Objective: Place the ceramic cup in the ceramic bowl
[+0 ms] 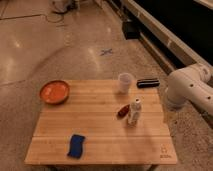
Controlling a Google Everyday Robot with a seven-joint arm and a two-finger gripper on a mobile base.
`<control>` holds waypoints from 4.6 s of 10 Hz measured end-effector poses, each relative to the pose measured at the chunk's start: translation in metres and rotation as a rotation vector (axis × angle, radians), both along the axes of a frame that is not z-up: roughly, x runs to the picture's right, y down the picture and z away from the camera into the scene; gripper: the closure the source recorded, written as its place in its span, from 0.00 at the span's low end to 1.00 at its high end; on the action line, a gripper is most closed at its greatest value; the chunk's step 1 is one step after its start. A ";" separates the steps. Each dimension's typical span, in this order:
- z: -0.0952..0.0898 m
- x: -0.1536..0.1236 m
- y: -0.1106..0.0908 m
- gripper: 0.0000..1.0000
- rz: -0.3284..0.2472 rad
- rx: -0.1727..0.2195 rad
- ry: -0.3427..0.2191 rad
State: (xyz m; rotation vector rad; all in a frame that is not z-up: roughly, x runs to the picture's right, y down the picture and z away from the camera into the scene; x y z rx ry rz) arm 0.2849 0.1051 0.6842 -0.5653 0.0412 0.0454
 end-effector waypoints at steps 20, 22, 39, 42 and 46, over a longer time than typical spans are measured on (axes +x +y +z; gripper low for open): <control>0.125 -0.064 -0.097 0.35 -0.130 0.139 -0.200; 0.142 -0.076 -0.115 0.35 -0.150 0.156 -0.223; 0.242 -0.135 -0.122 0.57 -0.218 0.090 -0.282; 0.239 -0.148 -0.114 0.87 -0.200 0.099 -0.309; 0.213 -0.162 -0.123 1.00 -0.188 0.150 -0.368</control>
